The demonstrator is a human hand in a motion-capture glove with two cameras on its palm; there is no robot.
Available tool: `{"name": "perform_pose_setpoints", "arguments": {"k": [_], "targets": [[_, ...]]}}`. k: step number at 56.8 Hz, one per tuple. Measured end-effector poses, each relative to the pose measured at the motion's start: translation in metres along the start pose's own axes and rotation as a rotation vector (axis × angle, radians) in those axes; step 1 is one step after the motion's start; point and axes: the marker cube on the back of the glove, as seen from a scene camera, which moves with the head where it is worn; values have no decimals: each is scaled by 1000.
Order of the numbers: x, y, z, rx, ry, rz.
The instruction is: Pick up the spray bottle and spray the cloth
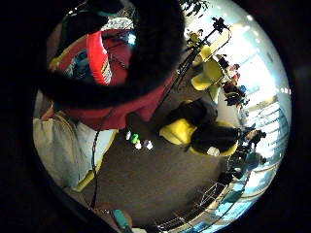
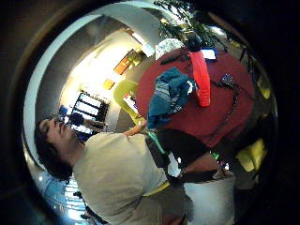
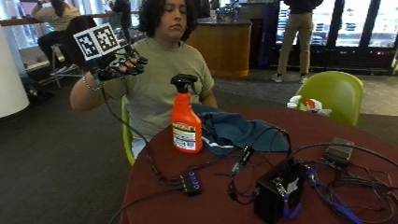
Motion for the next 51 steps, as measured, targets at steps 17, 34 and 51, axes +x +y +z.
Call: {"name": "perform_pose_setpoints", "arguments": {"k": [17, 34, 51], "targets": [[-4, 5, 9, 9, -25, 46], [-10, -21, 48, 121, -443, 214], [-17, -71, 95, 222, -907, 273]]}}
